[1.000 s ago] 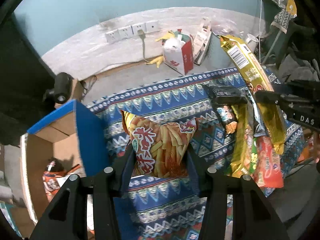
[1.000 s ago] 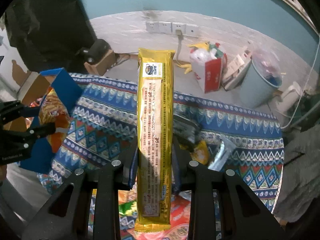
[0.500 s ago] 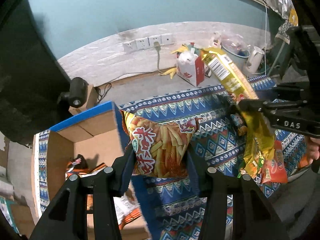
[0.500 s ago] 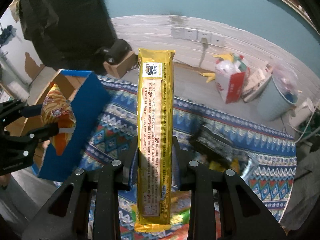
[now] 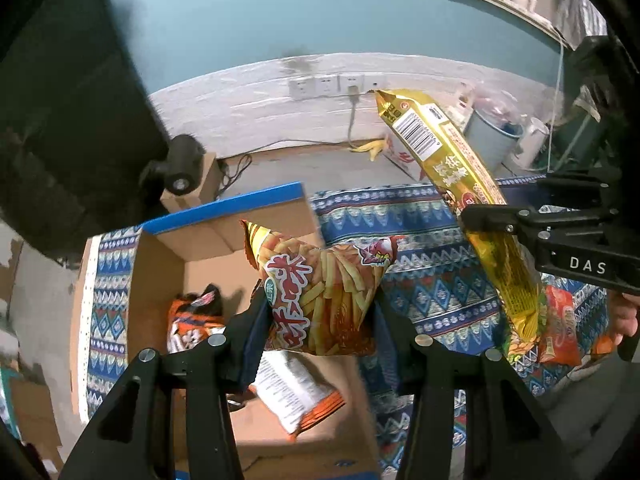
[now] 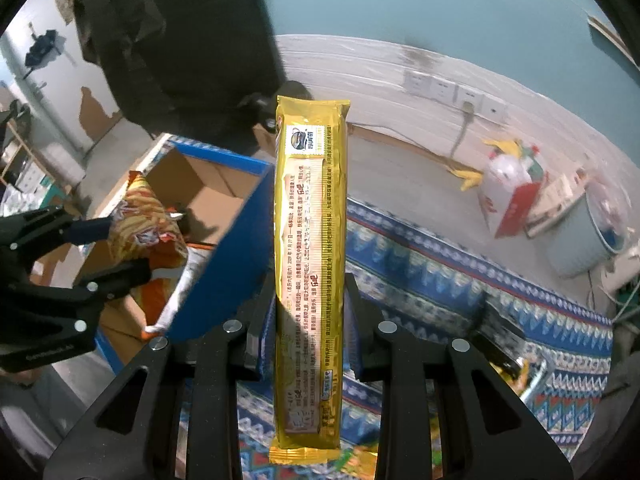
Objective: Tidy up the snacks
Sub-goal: 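Lift the red fries packet and yellow biscuit stick and carry them over the box, then open both grippers to drop the packet and biscuit stick into the box, then move both grippers back over the remaining snack pile, then grasp the yellow biscuit stick with the left gripper while the right grasps the red biscuit bag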
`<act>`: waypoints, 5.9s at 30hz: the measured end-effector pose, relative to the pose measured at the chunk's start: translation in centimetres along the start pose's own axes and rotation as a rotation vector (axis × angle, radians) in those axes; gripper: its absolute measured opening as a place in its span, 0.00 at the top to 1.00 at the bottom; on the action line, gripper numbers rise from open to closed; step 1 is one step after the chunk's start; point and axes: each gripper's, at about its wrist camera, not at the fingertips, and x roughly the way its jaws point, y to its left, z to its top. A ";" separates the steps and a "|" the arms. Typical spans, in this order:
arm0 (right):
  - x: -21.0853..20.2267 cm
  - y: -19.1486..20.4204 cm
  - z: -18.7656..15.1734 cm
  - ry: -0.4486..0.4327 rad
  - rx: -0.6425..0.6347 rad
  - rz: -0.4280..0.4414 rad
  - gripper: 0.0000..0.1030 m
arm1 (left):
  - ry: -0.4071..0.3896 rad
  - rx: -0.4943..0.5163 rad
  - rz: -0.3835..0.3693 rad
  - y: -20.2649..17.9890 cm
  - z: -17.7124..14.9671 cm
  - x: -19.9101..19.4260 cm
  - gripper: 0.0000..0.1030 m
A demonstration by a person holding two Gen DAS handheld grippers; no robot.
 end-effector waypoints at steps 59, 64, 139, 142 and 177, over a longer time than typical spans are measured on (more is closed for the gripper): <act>6.3 11.3 3.7 0.097 -0.090 0.119 0.41 | 0.103 -0.143 0.104 8.6 -5.2 0.0 0.42; 4.8 9.4 2.3 0.091 -0.089 0.063 0.33 | 0.093 -0.106 0.074 6.3 -4.5 -0.2 0.38; -2.5 -25.7 -25.6 0.311 0.550 -0.457 0.27 | 0.308 0.269 -0.281 -26.5 1.6 11.9 0.32; -3.0 -25.6 -26.2 0.279 0.633 -0.347 0.26 | 0.325 0.270 -0.296 -28.0 2.0 12.7 0.32; -0.6 -20.4 -24.4 0.298 0.445 -0.327 0.57 | 0.294 0.370 -0.305 -29.5 1.6 14.4 0.69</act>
